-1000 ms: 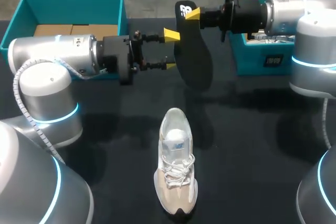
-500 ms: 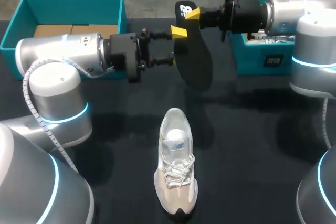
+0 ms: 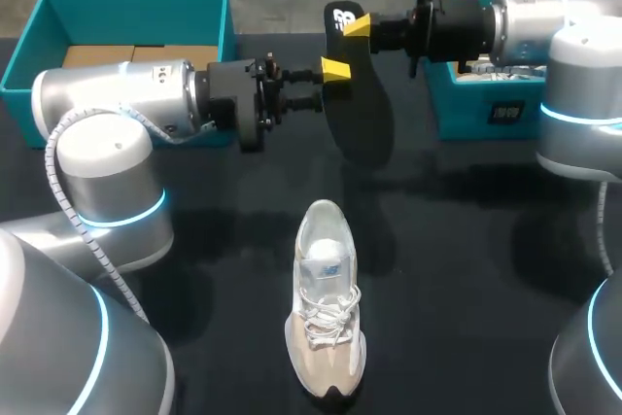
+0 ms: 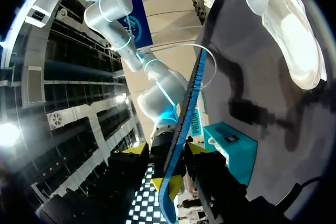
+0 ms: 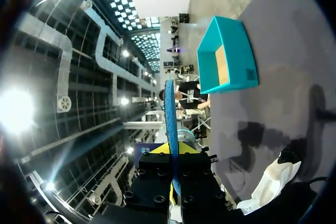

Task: Take the shoe out of the shoebox, open the shoe tongue, remove and reinsert the insole, then place the shoe into the shoebox

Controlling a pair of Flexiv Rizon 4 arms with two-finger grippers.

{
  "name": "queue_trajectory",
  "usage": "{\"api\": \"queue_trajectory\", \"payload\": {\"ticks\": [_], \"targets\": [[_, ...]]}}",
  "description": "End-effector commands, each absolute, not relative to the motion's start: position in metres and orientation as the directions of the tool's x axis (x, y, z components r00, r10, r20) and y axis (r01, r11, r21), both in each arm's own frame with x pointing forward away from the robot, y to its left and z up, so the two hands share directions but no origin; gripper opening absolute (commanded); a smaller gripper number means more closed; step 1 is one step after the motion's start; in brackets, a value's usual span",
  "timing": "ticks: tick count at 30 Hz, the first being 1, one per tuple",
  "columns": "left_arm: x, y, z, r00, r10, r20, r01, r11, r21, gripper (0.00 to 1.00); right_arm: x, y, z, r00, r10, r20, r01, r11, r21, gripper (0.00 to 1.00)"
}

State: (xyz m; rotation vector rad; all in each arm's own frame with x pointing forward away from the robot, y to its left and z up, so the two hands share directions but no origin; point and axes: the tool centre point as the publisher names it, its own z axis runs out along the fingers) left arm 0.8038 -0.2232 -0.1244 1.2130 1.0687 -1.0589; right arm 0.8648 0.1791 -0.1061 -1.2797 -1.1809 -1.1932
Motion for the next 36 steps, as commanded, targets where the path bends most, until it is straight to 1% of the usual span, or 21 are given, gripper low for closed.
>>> {"api": "queue_trajectory", "payload": {"ticks": [1,7,13,18,22,24,26,29,30,31,32,36], "targets": [[0.8024,-0.2239,-0.1209,0.186,-0.042,-0.982,0.981,0.06,0.183,0.41,0.8646,0.1797,-0.1063,0.042,0.03,0.999,0.998,-0.041,-0.041,0.0],[0.8012,-0.2234,-0.1191,0.194,-0.038,-0.98,0.98,0.061,0.191,0.33,0.8646,0.1797,-0.1063,0.042,0.03,0.999,0.998,-0.041,-0.041,0.0],[0.8003,-0.223,-0.1198,0.195,-0.026,-0.981,0.979,0.063,0.193,0.28,0.8646,0.1797,-0.1063,0.042,0.03,0.999,0.998,-0.041,-0.041,0.0],[0.7996,-0.2205,-0.121,0.194,-0.018,-0.981,0.979,0.067,0.193,0.28,0.8646,0.1797,-0.1063,0.042,0.03,0.999,0.998,-0.041,-0.041,0.0],[0.7999,-0.2195,-0.1216,0.193,-0.016,-0.981,0.979,0.07,0.191,0.24,0.8646,0.1797,-0.1063,0.042,0.03,0.999,0.998,-0.041,-0.041,0.0],[0.8004,-0.2203,-0.1227,0.193,-0.013,-0.981,0.979,0.07,0.191,0.2,0.8646,0.1797,-0.1063,0.042,0.03,0.999,0.998,-0.041,-0.041,0.0],[0.8005,-0.2222,-0.1239,0.194,-0.006,-0.981,0.979,0.065,0.193,0.12,0.8646,0.1797,-0.1063,0.042,0.03,0.999,0.998,-0.041,-0.041,0.0],[0.8,-0.2242,-0.1242,0.195,-0.003,-0.981,0.979,0.061,0.195,0.09,0.8646,0.1797,-0.1063,0.042,0.03,0.999,0.998,-0.041,-0.041,0.0],[0.7999,-0.2244,-0.1241,0.196,-0.002,-0.981,0.979,0.06,0.196,0.07,0.8646,0.1797,-0.1063,0.042,0.03,0.999,0.998,-0.041,-0.041,0.0],[0.7999,-0.2247,-0.124,0.197,-0.003,-0.98,0.979,0.06,0.196,0.02,0.8646,0.1797,-0.1063,0.042,0.03,0.999,0.998,-0.041,-0.041,0.0],[0.8,-0.2248,-0.124,0.197,-0.003,-0.98,0.979,0.06,0.197,0.0,0.8646,0.1797,-0.1063,0.042,0.03,0.999,0.998,-0.041,-0.041,0.0],[0.8002,-0.2251,-0.124,0.199,-0.004,-0.98,0.978,0.059,0.198,0.0,0.8646,0.1797,-0.1063,0.042,0.03,0.999,0.998,-0.041,-0.041,0.0]]}}
